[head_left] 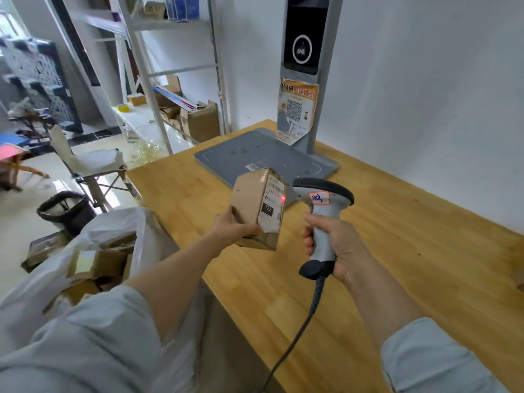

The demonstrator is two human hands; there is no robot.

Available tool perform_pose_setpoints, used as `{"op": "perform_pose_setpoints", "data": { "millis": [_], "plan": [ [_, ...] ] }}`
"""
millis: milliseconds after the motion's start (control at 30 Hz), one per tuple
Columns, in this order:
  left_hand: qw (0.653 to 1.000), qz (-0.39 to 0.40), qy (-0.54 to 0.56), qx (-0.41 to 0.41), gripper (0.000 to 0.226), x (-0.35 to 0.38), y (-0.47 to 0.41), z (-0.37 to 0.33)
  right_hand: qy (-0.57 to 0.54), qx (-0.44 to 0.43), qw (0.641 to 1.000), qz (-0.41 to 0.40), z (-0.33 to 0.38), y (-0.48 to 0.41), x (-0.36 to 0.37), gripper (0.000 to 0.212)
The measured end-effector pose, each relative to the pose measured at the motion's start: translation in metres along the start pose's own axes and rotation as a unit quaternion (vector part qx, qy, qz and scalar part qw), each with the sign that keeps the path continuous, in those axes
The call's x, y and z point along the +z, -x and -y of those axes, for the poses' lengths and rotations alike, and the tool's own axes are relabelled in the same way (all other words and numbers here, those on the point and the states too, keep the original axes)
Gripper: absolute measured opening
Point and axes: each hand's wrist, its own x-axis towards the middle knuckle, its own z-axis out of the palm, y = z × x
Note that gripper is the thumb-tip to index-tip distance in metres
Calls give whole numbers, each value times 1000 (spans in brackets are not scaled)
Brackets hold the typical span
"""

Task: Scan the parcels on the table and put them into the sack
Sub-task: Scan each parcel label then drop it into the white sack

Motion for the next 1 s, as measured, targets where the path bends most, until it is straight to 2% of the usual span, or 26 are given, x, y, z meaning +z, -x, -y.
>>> {"op": "perform_pose_setpoints", "data": {
  "millis": [100,200,367,433,533,633,700,767,900,1000],
  "plan": [
    [998,-39,39,16,98,-24,15,3,12,4,999,37,-5,-4,18,11],
    [989,-126,77,26,114,-62,32,18,23,20,997,73,-15,-9,45,10],
    [956,-263,127,33,84,-132,59,62,52,67,988,129,-38,-17,92,10],
    [937,-331,110,-1,87,-164,68,88,61,81,983,152,-48,-21,109,10],
    [899,-423,34,-109,95,-203,79,131,75,96,977,175,-61,-24,129,10],
    [880,-415,-39,-227,90,-220,95,164,93,111,972,186,-71,-27,145,11],
    [876,-394,-75,-268,96,-221,100,181,106,123,968,189,-78,-30,151,11],
    [885,-369,-91,-270,101,-215,96,193,117,133,966,188,-84,-34,154,12],
    [891,-315,-181,-272,87,-208,80,201,140,144,963,180,-90,-46,157,11],
    [906,-289,-204,-234,65,-212,64,196,144,150,963,171,-92,-57,157,11]
  ]
}}
